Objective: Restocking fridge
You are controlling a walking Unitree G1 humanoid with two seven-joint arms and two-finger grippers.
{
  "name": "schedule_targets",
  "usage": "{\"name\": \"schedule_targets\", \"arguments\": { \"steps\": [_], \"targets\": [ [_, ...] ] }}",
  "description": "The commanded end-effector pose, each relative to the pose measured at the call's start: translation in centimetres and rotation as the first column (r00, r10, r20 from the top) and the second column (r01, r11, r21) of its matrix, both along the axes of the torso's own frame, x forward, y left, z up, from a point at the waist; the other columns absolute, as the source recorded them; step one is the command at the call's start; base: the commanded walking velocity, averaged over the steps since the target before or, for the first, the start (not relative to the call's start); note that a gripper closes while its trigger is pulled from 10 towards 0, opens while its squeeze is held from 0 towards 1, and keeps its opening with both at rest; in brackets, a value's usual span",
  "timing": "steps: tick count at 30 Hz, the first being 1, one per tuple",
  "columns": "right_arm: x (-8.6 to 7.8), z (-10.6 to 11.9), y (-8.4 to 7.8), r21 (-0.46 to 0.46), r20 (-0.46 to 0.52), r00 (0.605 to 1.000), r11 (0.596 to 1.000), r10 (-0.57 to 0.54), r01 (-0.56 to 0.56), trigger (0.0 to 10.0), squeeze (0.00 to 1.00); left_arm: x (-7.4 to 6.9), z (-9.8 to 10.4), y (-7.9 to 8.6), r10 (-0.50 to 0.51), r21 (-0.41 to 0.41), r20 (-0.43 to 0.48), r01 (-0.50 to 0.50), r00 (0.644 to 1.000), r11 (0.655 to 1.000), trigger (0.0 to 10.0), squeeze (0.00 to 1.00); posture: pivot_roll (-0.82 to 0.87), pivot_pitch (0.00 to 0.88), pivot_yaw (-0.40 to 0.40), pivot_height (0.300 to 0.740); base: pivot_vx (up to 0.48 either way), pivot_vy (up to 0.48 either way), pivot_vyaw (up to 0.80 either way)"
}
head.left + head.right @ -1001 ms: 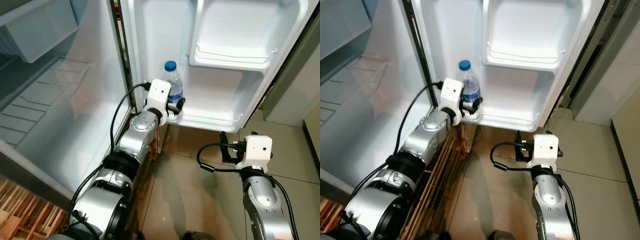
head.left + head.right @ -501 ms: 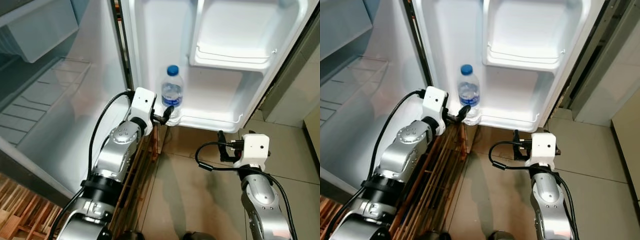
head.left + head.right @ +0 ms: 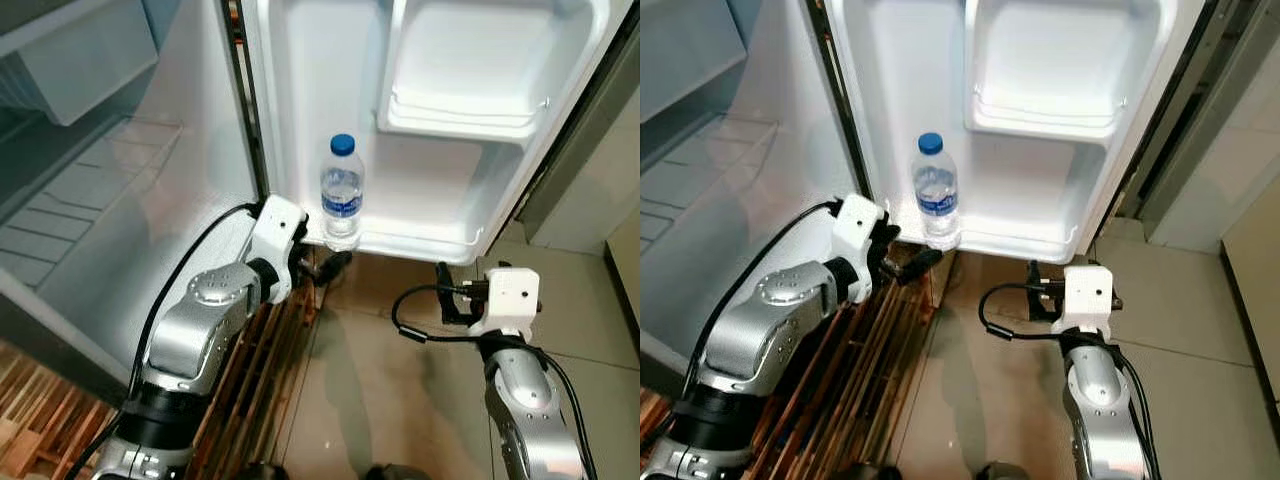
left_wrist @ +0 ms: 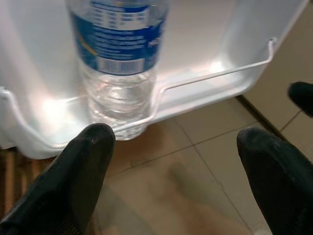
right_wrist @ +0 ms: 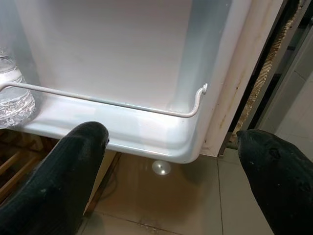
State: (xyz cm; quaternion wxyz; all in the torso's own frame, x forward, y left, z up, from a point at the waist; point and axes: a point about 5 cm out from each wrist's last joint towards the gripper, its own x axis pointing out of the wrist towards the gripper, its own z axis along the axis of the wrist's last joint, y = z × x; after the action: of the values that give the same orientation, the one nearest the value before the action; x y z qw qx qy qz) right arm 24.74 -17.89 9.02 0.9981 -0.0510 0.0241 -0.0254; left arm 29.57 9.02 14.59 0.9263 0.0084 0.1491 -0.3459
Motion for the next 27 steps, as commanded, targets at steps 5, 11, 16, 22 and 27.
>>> {"name": "schedule_targets", "arguments": {
  "steps": [5, 11, 16, 22, 27],
  "targets": [
    [0.2, -0.1, 0.0, -0.002, -0.007, 1.0, 1.0, 0.001, -0.001, 10.0, 0.18, 0.7, 0.6, -1.5, 0.022, -0.073, -0.04, -0.025, 0.999, 0.997, 10.0, 0.0, -0.2, 0.021, 0.033, 0.74, 0.0, 0.0, 0.0],
    [0.2, 0.0, -0.2, -0.005, -0.005, 1.0, 1.0, -0.009, 0.009, 10.0, 0.18, 2.2, 0.6, -2.7, 0.066, -0.175, -0.113, -0.085, 0.991, 0.981, 10.0, 0.0, -0.21, 0.028, 0.036, 0.74, 0.0, 0.0, 0.0],
    [0.1, 0.0, -0.4, -0.007, -0.002, 1.0, 1.0, -0.017, 0.017, 10.0, 0.18, 2.8, 0.7, -3.4, 0.048, -0.173, -0.131, -0.071, 0.99, 0.982, 10.0, 0.0, -0.22, 0.03, 0.041, 0.74, 0.0, 0.0, 0.0],
    [-0.1, 0.0, -0.5, -0.007, -0.005, 1.0, 1.0, -0.03, 0.03, 10.0, 0.18, 2.8, 1.3, -4.0, 0.015, -0.203, -0.143, -0.044, 0.99, 0.978, 10.0, 0.0, -0.23, 0.035, 0.049, 0.74, 0.0, 0.0, 0.0],
    [-0.1, -0.1, -0.5, -0.004, -0.007, 0.999, 0.999, -0.033, 0.033, 10.0, 0.18, 2.6, 1.5, -4.8, -0.004, -0.221, -0.149, -0.03, 0.989, 0.975, 10.0, 0.0, -0.23, 0.037, 0.049, 0.74, 0.0, 0.0, 0.0]
  ]
}}
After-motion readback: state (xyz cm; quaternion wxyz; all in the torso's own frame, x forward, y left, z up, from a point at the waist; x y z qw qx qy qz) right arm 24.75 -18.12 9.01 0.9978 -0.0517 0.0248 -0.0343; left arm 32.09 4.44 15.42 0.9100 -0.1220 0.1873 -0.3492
